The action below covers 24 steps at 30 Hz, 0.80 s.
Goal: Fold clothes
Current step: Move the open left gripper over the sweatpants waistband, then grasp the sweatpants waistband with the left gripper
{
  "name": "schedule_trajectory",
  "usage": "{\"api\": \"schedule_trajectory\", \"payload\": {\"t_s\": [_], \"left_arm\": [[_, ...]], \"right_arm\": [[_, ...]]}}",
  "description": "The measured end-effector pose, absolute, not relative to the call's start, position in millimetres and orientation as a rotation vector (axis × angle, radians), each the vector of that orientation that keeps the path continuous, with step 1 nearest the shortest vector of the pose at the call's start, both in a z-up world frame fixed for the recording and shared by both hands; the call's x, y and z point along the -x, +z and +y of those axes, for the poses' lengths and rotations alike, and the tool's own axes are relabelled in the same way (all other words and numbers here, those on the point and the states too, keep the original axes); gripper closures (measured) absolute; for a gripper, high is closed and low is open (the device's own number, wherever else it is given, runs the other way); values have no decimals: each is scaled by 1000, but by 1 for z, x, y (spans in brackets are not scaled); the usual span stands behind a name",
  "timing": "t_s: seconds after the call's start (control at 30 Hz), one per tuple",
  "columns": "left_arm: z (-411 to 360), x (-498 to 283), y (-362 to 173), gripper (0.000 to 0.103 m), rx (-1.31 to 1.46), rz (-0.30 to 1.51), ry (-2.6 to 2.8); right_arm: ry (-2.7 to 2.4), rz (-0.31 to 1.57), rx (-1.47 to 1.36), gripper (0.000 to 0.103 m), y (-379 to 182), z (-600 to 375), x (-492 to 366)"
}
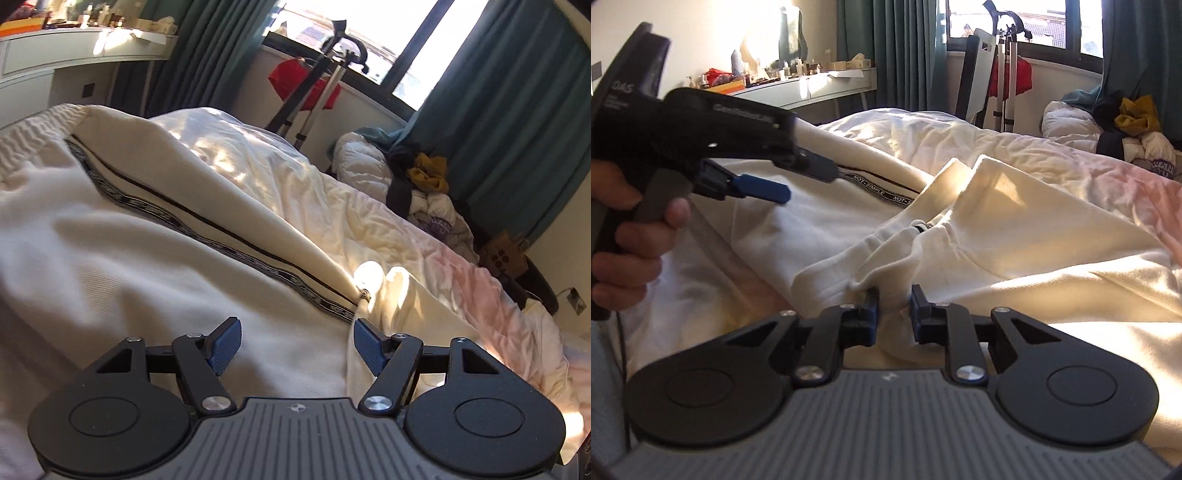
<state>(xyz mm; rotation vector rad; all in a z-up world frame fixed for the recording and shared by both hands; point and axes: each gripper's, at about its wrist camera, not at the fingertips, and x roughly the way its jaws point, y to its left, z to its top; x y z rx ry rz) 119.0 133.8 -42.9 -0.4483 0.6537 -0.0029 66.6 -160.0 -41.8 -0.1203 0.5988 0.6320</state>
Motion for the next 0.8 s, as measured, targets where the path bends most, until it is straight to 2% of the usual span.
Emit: {"api": "schedule_trajectory", "payload": {"t_s": [0.13, 0.23, 0.43, 0.53, 0.6, 0.73, 0.8], "left_arm": [[169, -85, -20, 26, 430, 614, 103], [207, -64, -13, 24, 552, 613, 192], [268, -51, -44, 22, 853, 699, 300], [285, -67, -70, 22, 1023, 756, 260], [297, -75, -79, 23, 1112, 729, 260], [320, -83, -85, 25, 1200, 627, 282], [330, -85, -88, 31, 1207, 606, 308]], "right_arm": [[634, 615, 89, 79, -38, -163, -67], [631, 623, 84, 78, -36, -164, -63], [616, 683, -27, 75, -27, -177, -67], [620, 765, -101, 74, -24, -186, -65], [633, 770, -119, 74, -21, -190, -57], [610, 701, -153, 74, -6, -201, -49], [550, 639, -168, 76, 0, -210, -50]]}}
